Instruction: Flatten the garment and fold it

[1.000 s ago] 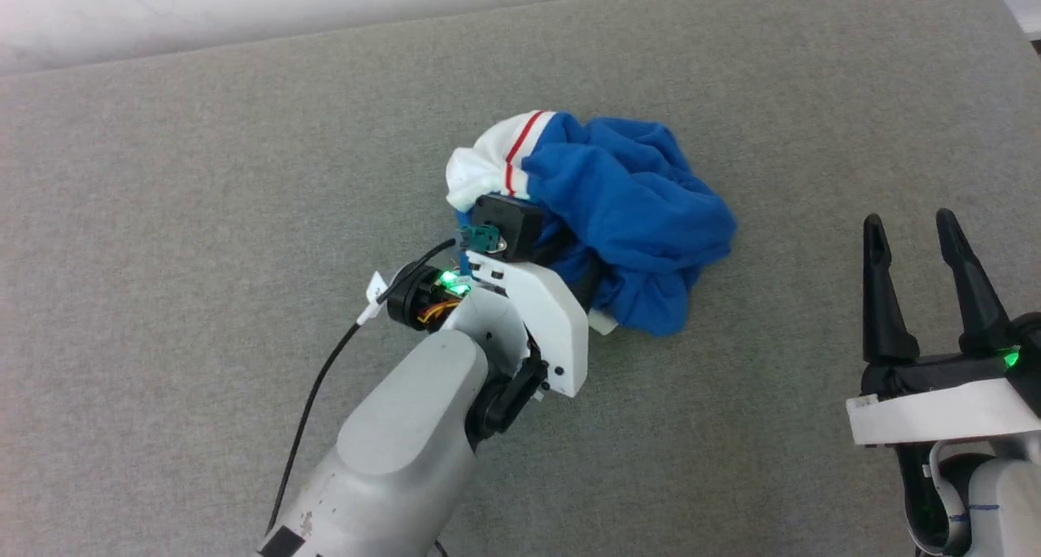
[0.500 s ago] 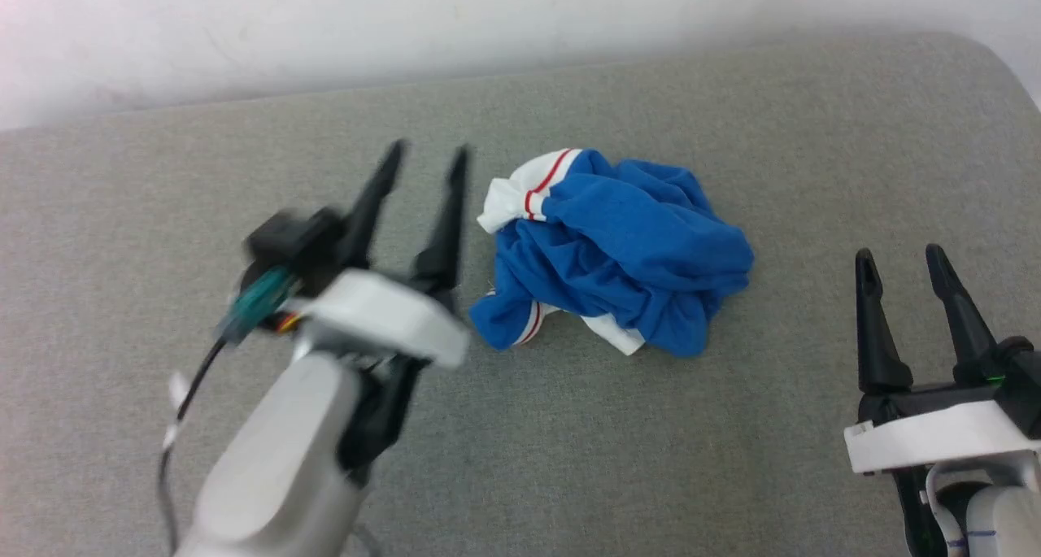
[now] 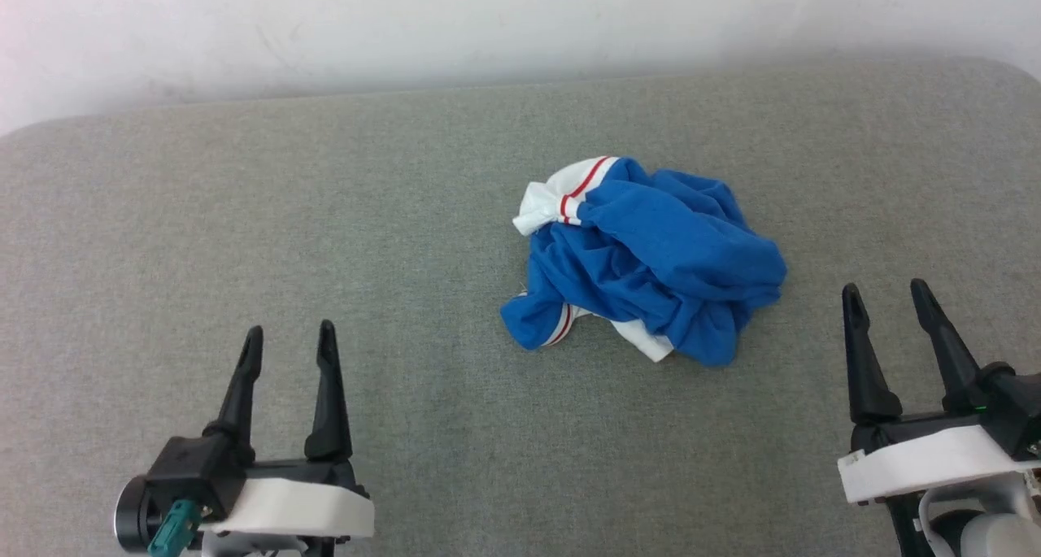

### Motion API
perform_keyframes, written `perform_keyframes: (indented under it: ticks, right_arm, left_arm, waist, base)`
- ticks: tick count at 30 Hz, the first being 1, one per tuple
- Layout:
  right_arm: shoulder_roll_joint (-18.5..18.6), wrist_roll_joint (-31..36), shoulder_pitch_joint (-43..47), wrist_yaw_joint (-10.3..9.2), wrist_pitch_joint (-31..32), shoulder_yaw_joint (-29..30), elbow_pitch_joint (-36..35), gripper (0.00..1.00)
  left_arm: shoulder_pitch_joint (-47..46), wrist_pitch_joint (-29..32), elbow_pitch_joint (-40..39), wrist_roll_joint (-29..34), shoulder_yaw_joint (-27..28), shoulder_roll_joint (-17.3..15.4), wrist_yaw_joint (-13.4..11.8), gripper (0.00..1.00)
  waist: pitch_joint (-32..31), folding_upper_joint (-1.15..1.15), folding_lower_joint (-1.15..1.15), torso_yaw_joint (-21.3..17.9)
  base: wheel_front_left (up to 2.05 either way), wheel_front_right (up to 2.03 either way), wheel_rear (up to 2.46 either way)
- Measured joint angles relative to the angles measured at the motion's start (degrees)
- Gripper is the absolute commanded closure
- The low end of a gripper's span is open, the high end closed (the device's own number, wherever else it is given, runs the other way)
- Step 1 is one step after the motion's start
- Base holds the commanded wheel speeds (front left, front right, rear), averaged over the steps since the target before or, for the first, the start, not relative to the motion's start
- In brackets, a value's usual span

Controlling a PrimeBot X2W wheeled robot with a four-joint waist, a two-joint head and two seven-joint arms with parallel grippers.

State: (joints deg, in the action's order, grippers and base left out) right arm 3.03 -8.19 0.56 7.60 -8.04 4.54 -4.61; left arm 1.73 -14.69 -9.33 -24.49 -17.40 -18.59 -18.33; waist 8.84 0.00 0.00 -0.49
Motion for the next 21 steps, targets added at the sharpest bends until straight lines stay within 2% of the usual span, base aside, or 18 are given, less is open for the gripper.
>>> perform_keyframes:
  ticks: [3, 8, 11, 14, 17, 21]
  right_arm:
    - [0.00, 0.00, 0.72, 0.00, 0.19, 0.08, 0.20, 0.00]
    - [0.01, -0.34, 0.57, 0.00, 1.79, 0.13, -0.54, 0.00]
    - [0.18, -1.31, -2.77, -0.01, 4.26, -0.97, -2.58, 0.00]
    - [2.98, -2.66, -9.27, 0.00, 8.58, -2.98, -4.11, 0.00]
    - [7.56, -5.57, -16.78, 0.00, 13.92, -4.24, -4.04, 0.00]
    - [12.41, -9.50, -25.92, 0.00, 22.07, -6.73, -0.64, 0.00]
  left_arm:
    - [1.24, -0.03, -0.15, 1.42, 1.34, 2.04, 0.43, 0.00]
    - [1.58, -0.03, 0.90, 3.41, 1.88, 4.76, 3.45, 0.00]
    - [1.13, -0.03, 1.09, 4.39, 2.54, 5.97, 4.78, 0.00]
    - [-0.40, -0.03, 1.22, 5.17, 2.97, 7.14, 6.27, 0.00]
    - [-1.75, -0.03, 1.53, 6.06, 3.46, 8.56, 7.30, 0.00]
    - [-2.30, -0.03, 2.22, 7.09, 4.52, 10.53, 8.70, 0.00]
  waist:
    - [-0.40, 0.00, 0.00, 0.44]
    - [-0.75, 0.00, 0.00, 1.31]
    - [-0.15, 0.00, -0.01, 1.74]
    - [1.04, -0.01, 0.00, 2.15]
    - [2.62, -0.01, 0.01, 2.76]
    - [5.11, -0.01, 0.01, 3.87]
  base:
    - [0.00, 0.00, 0.00]
    - [0.00, 0.00, 0.00]
    - [0.00, 0.00, 0.00]
    - [0.00, 0.00, 0.00]
    - [0.00, 0.00, 0.00]
    - [0.00, 0.00, 0.00]
